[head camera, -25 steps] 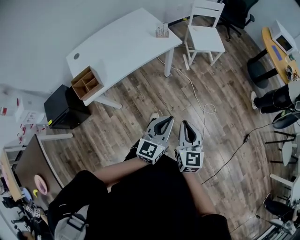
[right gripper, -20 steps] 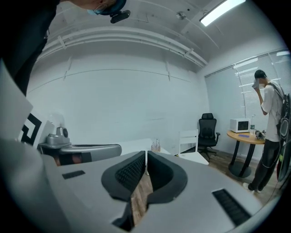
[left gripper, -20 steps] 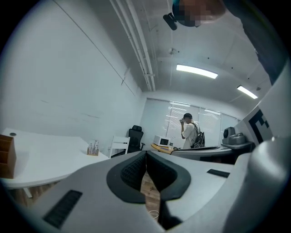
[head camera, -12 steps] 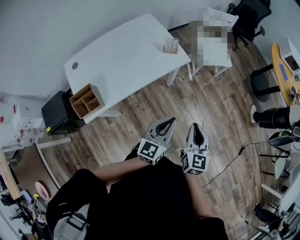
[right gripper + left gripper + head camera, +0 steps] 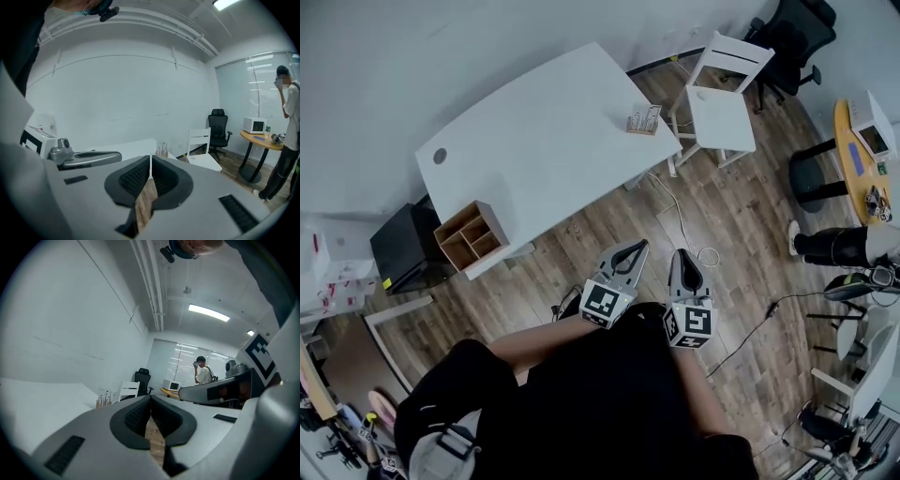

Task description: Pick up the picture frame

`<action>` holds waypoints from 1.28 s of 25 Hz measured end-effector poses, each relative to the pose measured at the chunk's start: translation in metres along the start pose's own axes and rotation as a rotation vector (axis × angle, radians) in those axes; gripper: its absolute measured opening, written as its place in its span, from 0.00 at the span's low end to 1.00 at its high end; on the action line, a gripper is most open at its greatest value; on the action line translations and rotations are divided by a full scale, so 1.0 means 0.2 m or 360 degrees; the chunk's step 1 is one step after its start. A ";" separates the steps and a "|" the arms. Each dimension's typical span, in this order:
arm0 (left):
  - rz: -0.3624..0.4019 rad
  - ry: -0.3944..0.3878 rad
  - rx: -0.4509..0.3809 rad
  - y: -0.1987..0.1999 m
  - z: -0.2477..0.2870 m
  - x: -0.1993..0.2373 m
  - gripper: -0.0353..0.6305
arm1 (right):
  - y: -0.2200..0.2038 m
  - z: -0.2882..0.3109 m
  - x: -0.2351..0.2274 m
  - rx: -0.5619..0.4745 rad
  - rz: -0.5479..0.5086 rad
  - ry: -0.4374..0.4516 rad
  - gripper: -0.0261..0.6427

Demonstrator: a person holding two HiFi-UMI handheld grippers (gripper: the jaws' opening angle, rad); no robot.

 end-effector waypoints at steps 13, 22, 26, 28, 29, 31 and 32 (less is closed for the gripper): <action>0.0015 0.0165 -0.0083 0.15 0.02 0.33 0.08 | 0.10 0.34 0.15 -0.0014 -0.0003 0.0171 0.09; 0.0015 0.0296 0.0012 0.13 0.25 0.70 0.08 | 0.14 0.80 0.11 0.0001 0.0068 0.0307 0.09; -0.0031 0.0359 0.0017 0.13 0.37 0.87 0.08 | 0.15 1.03 0.09 0.0058 0.0126 0.0384 0.09; -0.0056 0.0378 0.0043 0.12 0.45 0.95 0.08 | 0.17 1.13 0.08 0.0062 0.0100 0.0426 0.09; -0.0062 0.0383 0.0053 0.12 0.49 0.99 0.08 | 0.18 1.18 0.07 0.0060 0.0073 0.0440 0.09; -0.0073 0.0396 0.0058 0.11 0.56 1.08 0.08 | 0.18 1.29 0.06 0.0059 0.0028 0.0449 0.09; -0.0077 0.0407 0.0063 0.10 0.59 1.12 0.08 | 0.17 1.34 0.05 0.0066 0.0014 0.0447 0.09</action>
Point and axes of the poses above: the fingertips, and each gripper's own axes: z forward along the fingers, x to its left, y out of its top, the point moved 2 cm from there along -z, backward along the fingers, and after that the axes turned 13 degrees about -y, right-handed, at the moved point
